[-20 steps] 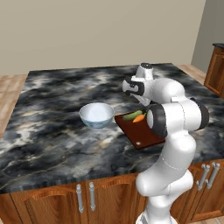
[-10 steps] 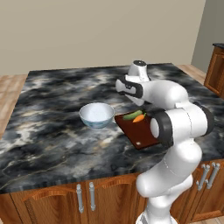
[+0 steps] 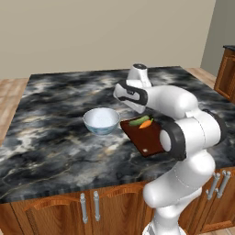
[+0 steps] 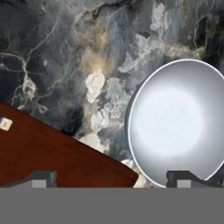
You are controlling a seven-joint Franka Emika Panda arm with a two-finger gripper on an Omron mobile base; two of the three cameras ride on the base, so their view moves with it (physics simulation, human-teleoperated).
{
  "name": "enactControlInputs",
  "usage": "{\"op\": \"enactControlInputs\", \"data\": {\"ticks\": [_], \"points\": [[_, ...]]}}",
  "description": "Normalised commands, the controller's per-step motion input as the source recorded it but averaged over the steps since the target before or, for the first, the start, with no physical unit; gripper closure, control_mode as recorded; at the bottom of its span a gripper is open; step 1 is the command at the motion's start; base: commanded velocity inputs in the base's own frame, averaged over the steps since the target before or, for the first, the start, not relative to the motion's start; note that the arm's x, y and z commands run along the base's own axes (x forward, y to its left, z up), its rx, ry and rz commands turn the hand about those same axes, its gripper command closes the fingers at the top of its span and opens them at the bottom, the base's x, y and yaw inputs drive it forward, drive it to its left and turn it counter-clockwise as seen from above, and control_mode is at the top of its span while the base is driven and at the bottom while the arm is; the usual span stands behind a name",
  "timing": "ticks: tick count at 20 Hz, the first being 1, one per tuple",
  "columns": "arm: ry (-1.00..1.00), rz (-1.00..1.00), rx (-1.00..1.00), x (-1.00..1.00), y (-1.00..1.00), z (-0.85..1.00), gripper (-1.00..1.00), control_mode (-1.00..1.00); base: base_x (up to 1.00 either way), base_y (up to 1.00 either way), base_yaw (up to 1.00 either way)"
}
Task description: Place the two vegetables and bowl onto the tray for setting up a vegetable dip station.
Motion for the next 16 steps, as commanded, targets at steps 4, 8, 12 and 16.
{"op": "enactControlInputs", "data": {"ticks": [4, 8, 12, 16], "points": [[0.05, 0.06, 0.00, -0.20, 0.38, 0.00, -1.00, -1.00, 0.00, 0.00, 0.00], [0.07, 0.02, 0.00, -0.21, 0.28, 0.00, -1.00, -1.00, 0.00, 0.00, 0.00], [0.01, 0.00, 0.00, -0.02, 0.13, -0.03, -1.00, -1.00, 0.00, 0.00, 0.00], [0.00, 0.00, 0.00, 0.00, 0.06, -0.12, -1.00, -1.00, 0.00, 0.00, 0.00]]}}
